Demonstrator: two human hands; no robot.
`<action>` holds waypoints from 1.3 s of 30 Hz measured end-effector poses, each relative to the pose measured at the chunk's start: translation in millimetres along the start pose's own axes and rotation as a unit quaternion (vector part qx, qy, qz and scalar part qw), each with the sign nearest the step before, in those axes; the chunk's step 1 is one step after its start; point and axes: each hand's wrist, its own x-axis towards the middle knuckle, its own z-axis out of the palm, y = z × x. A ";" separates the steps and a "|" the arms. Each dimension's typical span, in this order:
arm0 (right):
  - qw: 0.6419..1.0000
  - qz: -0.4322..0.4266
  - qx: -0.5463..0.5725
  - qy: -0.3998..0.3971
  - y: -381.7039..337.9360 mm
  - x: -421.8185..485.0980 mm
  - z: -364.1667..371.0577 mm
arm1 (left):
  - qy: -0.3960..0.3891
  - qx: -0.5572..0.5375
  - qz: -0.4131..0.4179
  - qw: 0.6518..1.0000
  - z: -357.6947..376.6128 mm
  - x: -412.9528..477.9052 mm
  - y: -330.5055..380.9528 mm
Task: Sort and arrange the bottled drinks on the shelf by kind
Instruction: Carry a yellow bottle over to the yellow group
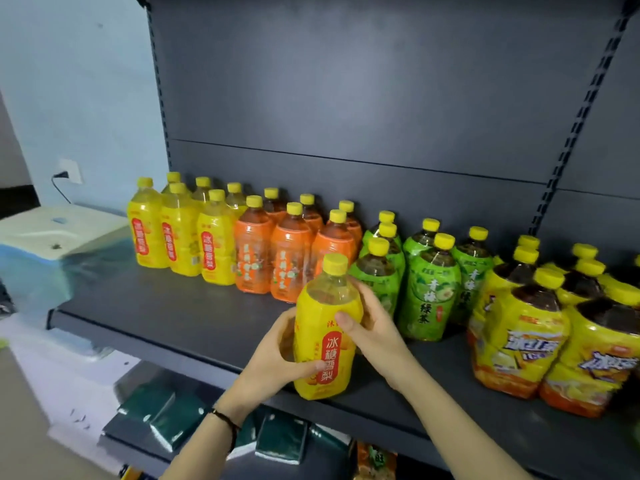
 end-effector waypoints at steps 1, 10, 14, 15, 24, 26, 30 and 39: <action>1.000 -0.004 0.001 0.002 1.5 10.1 18.5 | 0.007 0.004 0.002 1.000 -21.2 -0.5 -1.9; 0.912 0.075 -0.400 0.047 90.7 36.9 90.9 | 0.073 0.057 0.011 0.996 -163.3 3.7 -10.7; 0.858 0.033 -0.512 0.025 97.6 44.1 112.7 | 0.170 0.084 0.034 0.981 -217.3 5.3 -24.9; 0.848 0.038 -0.529 0.017 99.3 46.4 113.4 | 0.229 0.082 0.034 0.969 -223.3 3.5 -27.4; 0.837 0.075 -0.541 0.021 102.2 51.3 118.0 | 0.188 0.090 0.050 0.977 -246.7 55.0 -20.3; 0.840 0.087 -0.535 0.016 99.5 51.3 118.4 | 0.121 0.046 0.026 0.991 -265.6 55.8 -22.9; 0.840 0.089 -0.534 0.016 95.5 52.3 121.2 | 0.091 0.042 0.027 0.995 -279.4 44.8 -25.8; 0.833 0.098 -0.545 0.005 94.1 70.2 141.9 | 0.387 0.229 0.027 0.893 -254.4 40.5 -34.5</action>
